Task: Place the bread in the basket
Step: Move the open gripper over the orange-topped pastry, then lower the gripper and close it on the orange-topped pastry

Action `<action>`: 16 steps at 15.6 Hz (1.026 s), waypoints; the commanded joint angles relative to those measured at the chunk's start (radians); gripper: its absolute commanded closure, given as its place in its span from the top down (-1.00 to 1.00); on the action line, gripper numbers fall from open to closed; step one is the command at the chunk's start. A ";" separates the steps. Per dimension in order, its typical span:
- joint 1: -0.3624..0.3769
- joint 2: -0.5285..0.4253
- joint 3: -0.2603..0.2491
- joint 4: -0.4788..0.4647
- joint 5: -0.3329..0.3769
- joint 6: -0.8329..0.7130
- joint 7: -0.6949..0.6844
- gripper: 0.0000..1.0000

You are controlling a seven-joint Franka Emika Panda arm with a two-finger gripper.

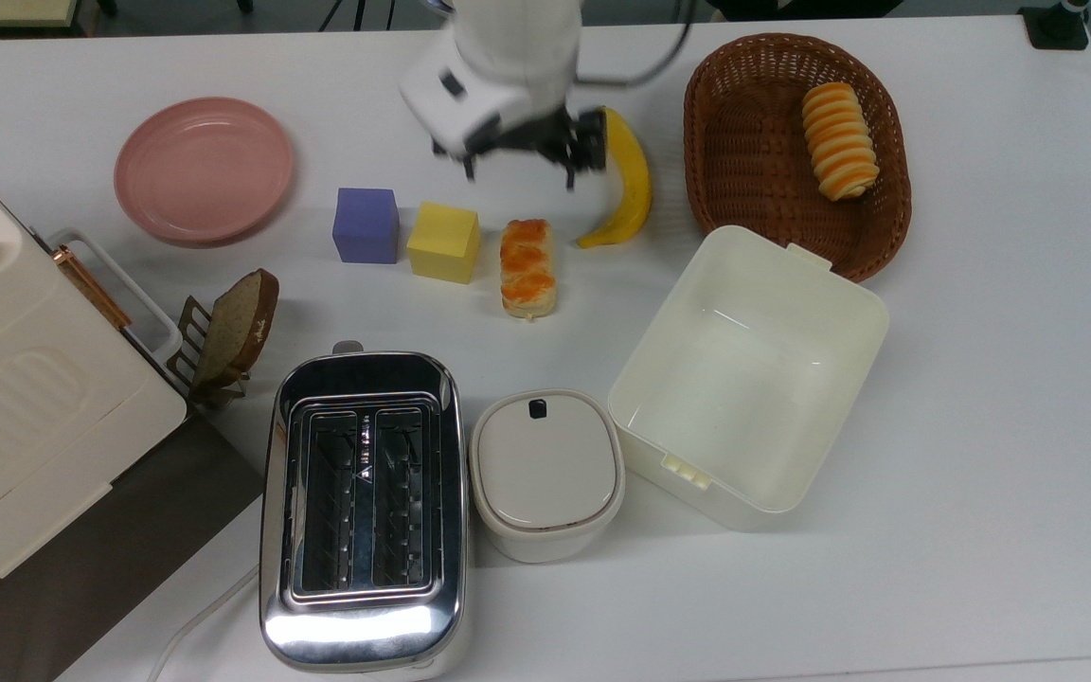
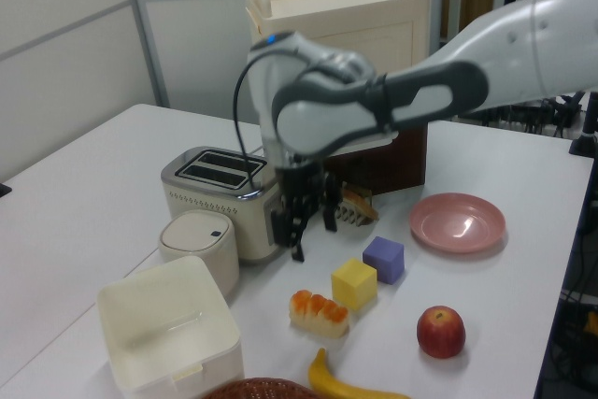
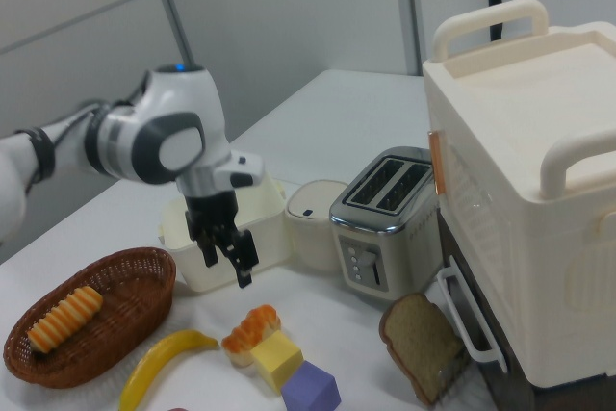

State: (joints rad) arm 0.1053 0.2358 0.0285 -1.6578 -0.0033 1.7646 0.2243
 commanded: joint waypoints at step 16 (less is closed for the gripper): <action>0.053 0.186 -0.009 -0.047 -0.121 0.188 0.106 -1.00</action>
State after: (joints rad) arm 0.1509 0.4594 0.0275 -1.6930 -0.1093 1.9421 0.3066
